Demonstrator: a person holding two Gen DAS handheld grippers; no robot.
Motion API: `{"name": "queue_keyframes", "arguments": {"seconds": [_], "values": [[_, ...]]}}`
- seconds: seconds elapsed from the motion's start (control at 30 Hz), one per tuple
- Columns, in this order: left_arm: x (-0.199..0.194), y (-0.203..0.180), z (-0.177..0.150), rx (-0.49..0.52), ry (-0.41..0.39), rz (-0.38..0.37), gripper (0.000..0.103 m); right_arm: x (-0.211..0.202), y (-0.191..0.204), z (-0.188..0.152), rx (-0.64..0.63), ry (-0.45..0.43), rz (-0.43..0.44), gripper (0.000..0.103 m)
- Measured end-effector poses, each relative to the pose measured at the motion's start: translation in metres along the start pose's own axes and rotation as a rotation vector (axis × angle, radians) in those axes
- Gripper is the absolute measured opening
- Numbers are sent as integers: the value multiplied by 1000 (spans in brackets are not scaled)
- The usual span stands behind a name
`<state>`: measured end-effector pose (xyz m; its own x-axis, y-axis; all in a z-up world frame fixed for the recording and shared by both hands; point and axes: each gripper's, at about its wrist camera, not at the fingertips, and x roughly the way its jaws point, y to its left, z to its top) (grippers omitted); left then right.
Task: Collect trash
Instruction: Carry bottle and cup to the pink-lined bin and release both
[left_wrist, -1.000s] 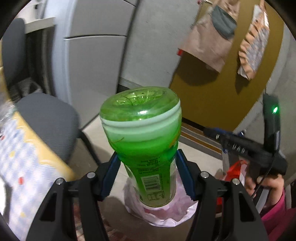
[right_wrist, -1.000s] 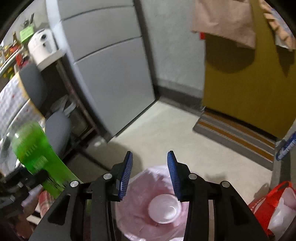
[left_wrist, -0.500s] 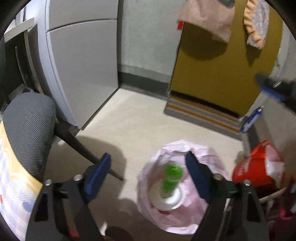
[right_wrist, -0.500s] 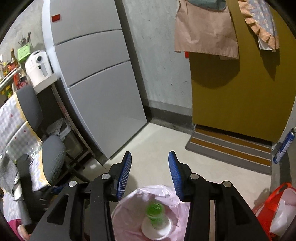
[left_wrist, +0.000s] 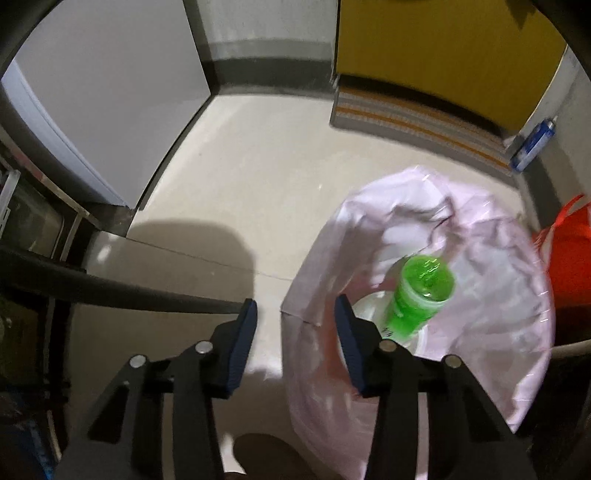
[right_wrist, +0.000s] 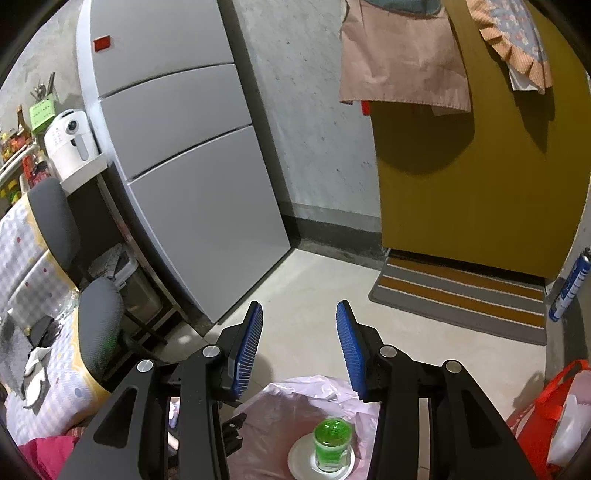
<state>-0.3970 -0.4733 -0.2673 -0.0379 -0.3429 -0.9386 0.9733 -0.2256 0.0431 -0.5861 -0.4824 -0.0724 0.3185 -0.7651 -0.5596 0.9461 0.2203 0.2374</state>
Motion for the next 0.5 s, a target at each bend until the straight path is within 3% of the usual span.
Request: {"name": "queue_keyframes", "arguments": {"seconds": [0.1, 0.23, 0.5], "values": [[14, 3, 2, -2, 13, 9, 37, 5, -1, -1, 5, 9, -12, 44], [27, -7, 4, 38, -29, 17, 36, 11, 0, -2, 9, 15, -15, 44], [42, -13, 8, 31, -72, -1, 22, 18, 6, -5, -18, 21, -38, 44]]}}
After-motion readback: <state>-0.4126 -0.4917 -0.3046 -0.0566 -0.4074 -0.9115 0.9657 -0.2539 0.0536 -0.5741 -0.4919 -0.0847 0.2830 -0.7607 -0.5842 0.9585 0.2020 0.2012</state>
